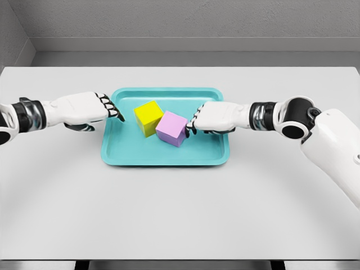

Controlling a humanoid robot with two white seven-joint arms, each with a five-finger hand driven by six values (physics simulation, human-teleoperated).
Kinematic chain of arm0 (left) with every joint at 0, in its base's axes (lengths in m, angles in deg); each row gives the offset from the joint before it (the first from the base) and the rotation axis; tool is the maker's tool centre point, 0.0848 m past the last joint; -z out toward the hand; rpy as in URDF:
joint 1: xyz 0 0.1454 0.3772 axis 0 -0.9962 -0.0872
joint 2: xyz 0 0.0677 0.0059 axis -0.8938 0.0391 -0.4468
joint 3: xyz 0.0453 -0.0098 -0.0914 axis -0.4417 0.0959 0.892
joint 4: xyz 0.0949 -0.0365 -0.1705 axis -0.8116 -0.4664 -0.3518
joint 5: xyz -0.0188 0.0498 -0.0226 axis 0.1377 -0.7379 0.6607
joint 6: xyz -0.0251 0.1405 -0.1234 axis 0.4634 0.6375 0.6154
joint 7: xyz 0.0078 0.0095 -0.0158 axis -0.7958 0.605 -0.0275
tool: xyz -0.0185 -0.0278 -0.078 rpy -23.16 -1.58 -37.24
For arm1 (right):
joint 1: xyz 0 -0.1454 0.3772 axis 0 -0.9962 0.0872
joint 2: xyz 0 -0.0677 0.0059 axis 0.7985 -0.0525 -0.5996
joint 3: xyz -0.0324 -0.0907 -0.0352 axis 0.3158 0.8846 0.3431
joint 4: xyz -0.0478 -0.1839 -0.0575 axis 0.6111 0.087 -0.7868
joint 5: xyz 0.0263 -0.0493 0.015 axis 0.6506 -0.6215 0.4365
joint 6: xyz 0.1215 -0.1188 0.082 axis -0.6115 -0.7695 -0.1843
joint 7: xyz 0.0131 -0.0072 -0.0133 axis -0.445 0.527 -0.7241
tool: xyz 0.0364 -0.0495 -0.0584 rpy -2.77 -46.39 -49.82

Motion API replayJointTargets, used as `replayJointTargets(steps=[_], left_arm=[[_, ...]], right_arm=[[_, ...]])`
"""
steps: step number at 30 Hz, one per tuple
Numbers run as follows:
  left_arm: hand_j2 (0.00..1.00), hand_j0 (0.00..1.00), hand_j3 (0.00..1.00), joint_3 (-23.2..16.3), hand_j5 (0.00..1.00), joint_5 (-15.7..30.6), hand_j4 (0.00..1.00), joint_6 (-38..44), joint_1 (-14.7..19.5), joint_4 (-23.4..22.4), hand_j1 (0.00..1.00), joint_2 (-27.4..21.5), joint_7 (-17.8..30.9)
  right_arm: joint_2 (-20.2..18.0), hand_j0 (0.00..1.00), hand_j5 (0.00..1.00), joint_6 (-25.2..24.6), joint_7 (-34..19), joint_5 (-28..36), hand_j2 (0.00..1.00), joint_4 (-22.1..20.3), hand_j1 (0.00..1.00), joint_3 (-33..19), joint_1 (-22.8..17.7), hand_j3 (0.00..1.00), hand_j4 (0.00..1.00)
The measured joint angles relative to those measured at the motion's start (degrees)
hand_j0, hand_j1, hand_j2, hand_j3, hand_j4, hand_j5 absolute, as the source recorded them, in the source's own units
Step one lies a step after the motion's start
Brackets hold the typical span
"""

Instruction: Push two cubes

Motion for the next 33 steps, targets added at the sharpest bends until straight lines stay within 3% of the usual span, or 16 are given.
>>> replayJointTargets(steps=[1, 5, 7, 9, 12, 33], left_arm=[[0.80, 0.80, 0.80, 0.0, 0.80, 0.1, 0.80, 0.0, 0.1, 0.0, 0.80, -0.1, 0.0], [0.80, 0.80, 0.80, 0.1, 0.80, 0.3, 0.80, 0.0, 0.5, -0.3, 0.80, -0.3, 0.1], [0.80, 0.80, 0.80, 0.0, 0.80, 0.3, 0.80, 0.0, 0.6, -0.5, 0.80, -0.3, 0.1], [0.80, 0.80, 0.80, 0.0, 0.80, 0.3, 0.80, 0.0, 1.0, -0.7, 0.80, -0.2, 0.1], [0.80, 0.80, 0.80, 0.0, 0.80, 0.3, 0.80, 0.0, 1.8, -1.9, 0.80, 0.1, 0.1], [0.81, 0.81, 0.81, -0.5, 0.81, 0.0, 0.81, 0.0, 5.1, -8.1, 0.81, 5.0, 0.3]], right_arm=[[-0.1, 0.70, 0.70, 0.1, 0.0, -0.1, 0.70, 0.0, 0.70, 0.0, 0.0, 0.70, 0.70], [-0.4, 0.74, 0.74, 0.3, -0.1, -0.3, 0.74, 0.0, 0.74, 0.0, 0.0, 0.74, 0.74], [-0.6, 0.73, 0.73, 0.4, -0.1, -0.3, 0.73, -0.2, 0.73, -0.1, 0.0, 0.73, 0.73], [-0.7, 0.63, 0.63, 0.4, -0.1, -0.3, 0.63, -1.1, 0.63, -0.1, 0.0, 0.63, 0.63], [-0.7, 0.58, 0.58, 0.4, -0.1, -0.3, 0.58, -2.1, 0.58, 0.1, 0.0, 0.58, 0.58], [2.0, 0.57, 0.57, 0.4, -0.1, -0.4, 0.57, -2.5, 0.57, 1.1, -0.9, 0.57, 0.57]])
